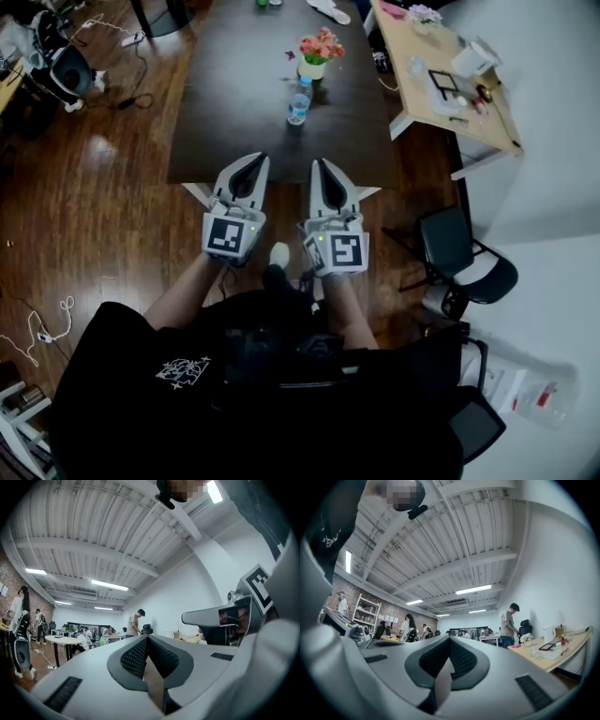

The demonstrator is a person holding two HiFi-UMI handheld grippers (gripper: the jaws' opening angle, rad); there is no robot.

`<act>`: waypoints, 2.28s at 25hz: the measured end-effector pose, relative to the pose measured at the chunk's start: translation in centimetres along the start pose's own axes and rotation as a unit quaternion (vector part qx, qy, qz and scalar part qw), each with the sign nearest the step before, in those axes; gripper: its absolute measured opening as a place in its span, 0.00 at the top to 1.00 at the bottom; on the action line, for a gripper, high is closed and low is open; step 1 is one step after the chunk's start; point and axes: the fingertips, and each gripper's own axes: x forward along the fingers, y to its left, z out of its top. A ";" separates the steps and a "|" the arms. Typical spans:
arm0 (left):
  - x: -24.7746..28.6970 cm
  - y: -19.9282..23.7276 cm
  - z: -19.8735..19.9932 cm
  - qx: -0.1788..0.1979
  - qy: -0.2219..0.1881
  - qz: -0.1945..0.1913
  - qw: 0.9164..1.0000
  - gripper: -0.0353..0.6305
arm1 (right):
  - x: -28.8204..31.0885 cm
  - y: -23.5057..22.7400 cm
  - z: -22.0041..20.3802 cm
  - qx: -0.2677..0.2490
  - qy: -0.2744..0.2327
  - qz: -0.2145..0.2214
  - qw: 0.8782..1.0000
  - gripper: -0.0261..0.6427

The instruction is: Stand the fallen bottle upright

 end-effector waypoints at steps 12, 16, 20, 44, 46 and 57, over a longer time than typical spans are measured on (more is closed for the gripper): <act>-17.1 -5.1 2.9 0.006 -0.019 -0.018 1.000 0.96 | -14.2 12.2 1.2 0.014 -0.014 -0.019 1.000 0.94; -21.3 -7.0 3.5 0.004 -0.014 -0.025 1.000 0.96 | -17.6 14.6 1.9 0.016 -0.010 -0.018 1.000 0.94; -23.6 -8.3 4.1 0.001 -0.016 -0.024 1.000 0.96 | -19.4 14.8 2.8 0.010 -0.012 -0.016 1.000 0.94; -24.6 -12.9 5.8 0.007 -0.015 -0.001 1.000 0.96 | -23.5 13.7 4.6 0.012 -0.009 0.009 1.000 0.95; -24.5 -12.9 5.8 0.008 -0.016 -0.002 1.000 0.96 | -23.4 13.5 4.6 0.013 -0.010 0.008 1.000 0.94; -23.9 -12.9 6.0 0.009 -0.020 -0.002 1.000 0.96 | -23.1 12.9 4.8 0.010 -0.010 0.008 1.000 0.95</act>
